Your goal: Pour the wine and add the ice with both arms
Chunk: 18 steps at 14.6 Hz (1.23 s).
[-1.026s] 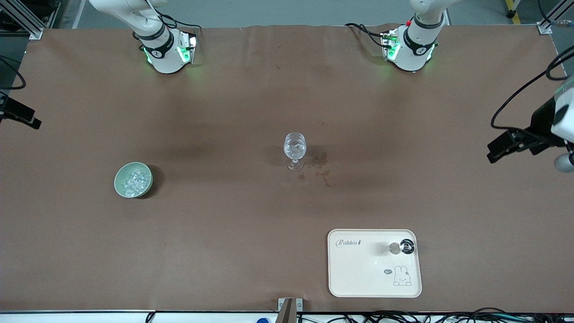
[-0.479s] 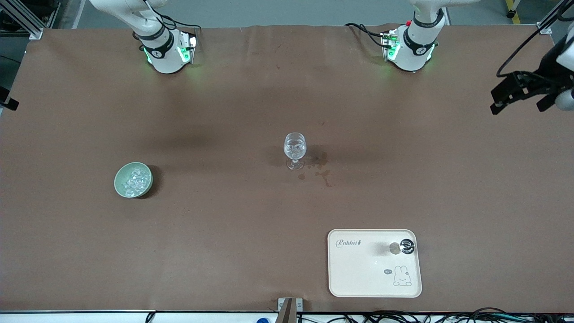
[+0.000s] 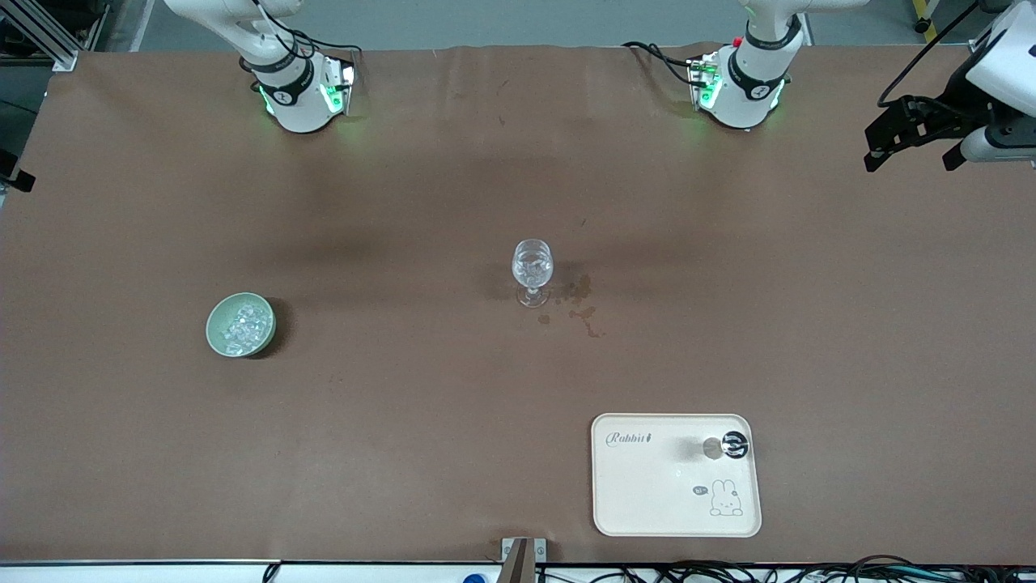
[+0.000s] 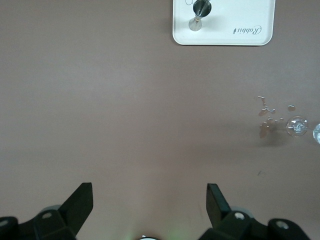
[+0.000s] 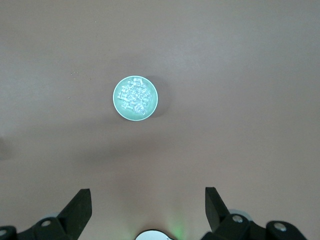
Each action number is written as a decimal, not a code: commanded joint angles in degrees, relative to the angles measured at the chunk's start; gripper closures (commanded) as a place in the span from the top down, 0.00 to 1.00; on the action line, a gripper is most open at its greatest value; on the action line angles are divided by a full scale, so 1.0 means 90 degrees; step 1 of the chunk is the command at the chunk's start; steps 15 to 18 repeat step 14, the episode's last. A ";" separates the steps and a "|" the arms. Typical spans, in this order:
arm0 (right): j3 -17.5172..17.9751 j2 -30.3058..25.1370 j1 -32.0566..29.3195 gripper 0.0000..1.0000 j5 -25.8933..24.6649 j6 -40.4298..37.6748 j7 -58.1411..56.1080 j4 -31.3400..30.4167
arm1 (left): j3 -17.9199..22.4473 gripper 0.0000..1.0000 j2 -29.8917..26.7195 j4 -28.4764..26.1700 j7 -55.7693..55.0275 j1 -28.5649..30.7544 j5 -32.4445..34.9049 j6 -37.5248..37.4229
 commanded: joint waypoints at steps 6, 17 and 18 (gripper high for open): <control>0.0230 -0.0372 0.0099 1.00 0.0037 0.0514 -0.0233 -0.0593 | 0.0027 1.00 0.0033 0.0065 0.0204 0.0188 -0.0050 0.0165; 0.0230 -0.0353 0.0138 1.00 0.0047 0.0621 -0.0264 -0.0593 | -0.0012 1.00 0.0072 0.0095 0.0204 0.0110 -0.0021 0.0117; 0.0230 -0.0353 0.0138 1.00 0.0047 0.0621 -0.0264 -0.0593 | -0.0012 1.00 0.0072 0.0095 0.0204 0.0110 -0.0021 0.0117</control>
